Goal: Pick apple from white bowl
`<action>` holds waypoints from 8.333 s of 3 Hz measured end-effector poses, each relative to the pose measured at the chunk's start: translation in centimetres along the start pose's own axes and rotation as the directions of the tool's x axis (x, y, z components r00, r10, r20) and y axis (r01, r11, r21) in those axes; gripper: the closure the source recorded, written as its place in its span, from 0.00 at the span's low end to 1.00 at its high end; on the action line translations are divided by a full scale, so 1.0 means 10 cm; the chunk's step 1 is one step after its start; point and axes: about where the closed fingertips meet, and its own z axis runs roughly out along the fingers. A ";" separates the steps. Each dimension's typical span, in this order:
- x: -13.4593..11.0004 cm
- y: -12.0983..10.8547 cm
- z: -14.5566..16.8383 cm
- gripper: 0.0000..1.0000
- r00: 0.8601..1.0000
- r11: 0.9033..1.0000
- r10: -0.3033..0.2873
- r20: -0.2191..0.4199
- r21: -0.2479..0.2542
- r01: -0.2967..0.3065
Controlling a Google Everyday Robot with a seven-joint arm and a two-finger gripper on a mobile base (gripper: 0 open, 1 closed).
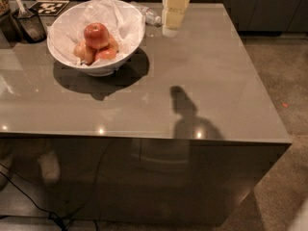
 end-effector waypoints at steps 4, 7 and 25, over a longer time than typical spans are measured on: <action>-0.65 -0.72 0.54 0.00 0.990 0.994 -0.110 0.082 0.034 0.108; -1.02 -0.96 1.18 0.00 0.983 0.988 -0.154 0.105 -0.002 0.155; -1.53 -0.77 2.60 0.89 0.937 0.943 -0.264 0.229 -0.142 0.300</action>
Offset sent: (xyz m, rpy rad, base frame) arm 0.0667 0.0526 -0.0062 -0.0967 0.1278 0.1421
